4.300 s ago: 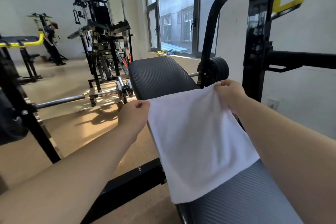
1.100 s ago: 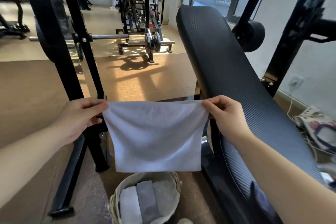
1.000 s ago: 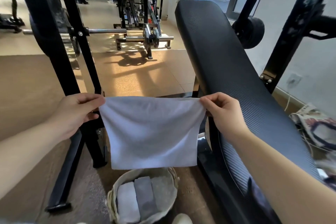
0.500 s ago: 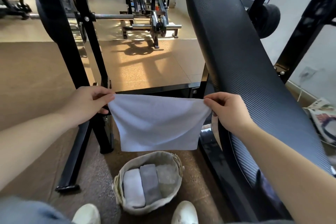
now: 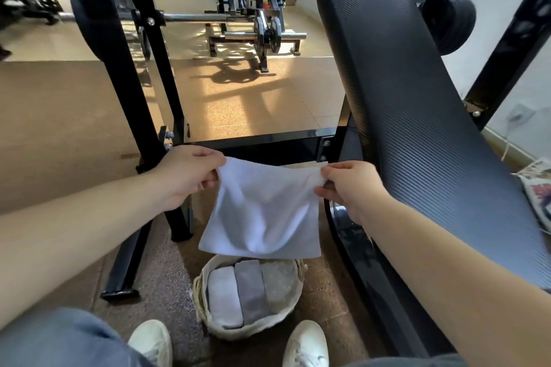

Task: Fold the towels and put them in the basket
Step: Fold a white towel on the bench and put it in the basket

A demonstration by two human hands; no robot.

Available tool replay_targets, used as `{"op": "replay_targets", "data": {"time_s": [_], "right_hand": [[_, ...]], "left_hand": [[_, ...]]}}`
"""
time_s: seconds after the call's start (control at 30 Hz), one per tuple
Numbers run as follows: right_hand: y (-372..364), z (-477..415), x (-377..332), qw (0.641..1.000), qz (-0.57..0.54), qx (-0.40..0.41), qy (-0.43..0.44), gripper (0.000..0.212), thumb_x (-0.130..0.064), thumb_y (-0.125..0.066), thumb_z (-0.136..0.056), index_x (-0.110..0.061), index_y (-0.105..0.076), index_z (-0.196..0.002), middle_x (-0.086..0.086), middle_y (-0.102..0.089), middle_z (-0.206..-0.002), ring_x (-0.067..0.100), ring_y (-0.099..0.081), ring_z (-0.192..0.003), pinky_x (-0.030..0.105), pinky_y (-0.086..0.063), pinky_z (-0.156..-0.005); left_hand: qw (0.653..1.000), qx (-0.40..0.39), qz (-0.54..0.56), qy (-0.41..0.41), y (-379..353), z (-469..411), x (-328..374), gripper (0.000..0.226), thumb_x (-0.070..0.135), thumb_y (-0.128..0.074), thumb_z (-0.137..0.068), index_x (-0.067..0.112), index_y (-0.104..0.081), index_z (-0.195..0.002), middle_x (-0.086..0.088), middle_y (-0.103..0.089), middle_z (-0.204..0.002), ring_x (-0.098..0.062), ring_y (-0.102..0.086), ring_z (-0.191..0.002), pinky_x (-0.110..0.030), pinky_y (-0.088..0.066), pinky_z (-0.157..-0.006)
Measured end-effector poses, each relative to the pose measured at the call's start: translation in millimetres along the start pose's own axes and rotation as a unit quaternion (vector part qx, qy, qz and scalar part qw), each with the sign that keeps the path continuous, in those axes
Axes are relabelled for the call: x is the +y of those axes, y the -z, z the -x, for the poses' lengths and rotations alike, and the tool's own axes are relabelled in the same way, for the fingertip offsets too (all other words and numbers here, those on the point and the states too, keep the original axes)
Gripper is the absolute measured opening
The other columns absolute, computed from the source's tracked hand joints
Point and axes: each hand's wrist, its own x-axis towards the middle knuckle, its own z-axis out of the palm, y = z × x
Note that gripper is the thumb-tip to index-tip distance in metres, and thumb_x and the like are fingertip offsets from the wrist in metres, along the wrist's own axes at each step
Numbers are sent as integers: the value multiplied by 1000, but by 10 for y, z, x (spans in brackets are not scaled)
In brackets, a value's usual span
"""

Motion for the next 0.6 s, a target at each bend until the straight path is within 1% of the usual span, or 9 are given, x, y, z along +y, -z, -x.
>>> {"op": "replay_targets", "data": {"time_s": [0.1,0.17,0.23,0.3,0.37,0.43,0.47,0.57,0.6], "right_hand": [[-140,76,14,999,-21,-47,-9,6,-3,-73,-90,-9,-73,-91,15,-73,-98,24,-77,-73,31,-63,-65],[-206,131,29,997,-6,-72,10,5,-5,-76,-88,-10,-75,-90,13,-76,-94,24,-78,-75,33,-64,-69],[-252,188,43,995,25,-85,45,4,-10,-78,-87,-14,-76,-88,9,-77,-87,21,-77,-73,33,-64,-68],[-287,240,60,990,63,-89,93,3,-16,-78,-87,-19,-77,-85,2,-77,-79,17,-76,-72,31,-64,-66],[-313,282,75,982,102,-87,136,3,-23,-77,-87,-23,-77,-84,-6,-75,-74,13,-75,-70,34,-65,-68],[-338,320,84,973,129,-87,171,5,-29,-76,-88,-27,-76,-83,-8,-74,-73,13,-74,-70,38,-65,-71],[-349,338,87,968,142,-85,187,6,-32,-76,-88,-29,-76,-83,-8,-74,-73,13,-74,-69,37,-65,-72],[-363,375,104,952,182,-67,235,8,-38,-74,-89,-32,-74,-84,-10,-74,-70,8,-71,-65,29,-61,-69],[-362,381,113,951,186,-63,241,7,-38,-74,-90,-31,-75,-87,-11,-74,-71,7,-71,-66,29,-61,-70]], "left_hand": [[999,-47,7,-7,-230,153,27,8,14,-74,-91,14,-74,-99,2,-69,-61,-8,-61,-52,-23,-55,-55],[998,-68,12,-9,-373,249,46,8,13,-73,-91,13,-74,-99,1,-71,-64,-10,-61,-53,-25,-55,-57],[996,-84,16,-10,-494,324,62,8,13,-74,-90,13,-75,-98,0,-73,-70,-11,-64,-57,-27,-55,-60],[996,-86,11,-15,-584,373,77,7,14,-76,-89,15,-77,-96,-3,-77,-79,-14,-72,-66,-27,-55,-63],[996,-88,8,-23,-641,403,88,5,16,-77,-89,16,-79,-94,-5,-79,-85,-17,-75,-75,-25,-57,-65],[995,-96,10,-34,-682,425,93,5,16,-76,-90,18,-79,-93,-4,-79,-86,-15,-75,-76,-23,-57,-65],[994,-99,10,-38,-702,438,95,5,17,-75,-91,19,-79,-93,-3,-79,-85,-13,-75,-75,-22,-56,-64],[994,-97,18,-34,-742,463,93,8,18,-73,-93,20,-79,-98,-1,-79,-85,-10,-75,-75,-21,-56,-64],[995,-96,27,-30,-749,467,90,8,19,-73,-93,20,-79,-99,-1,-79,-86,-11,-75,-76,-22,-57,-64]]}}
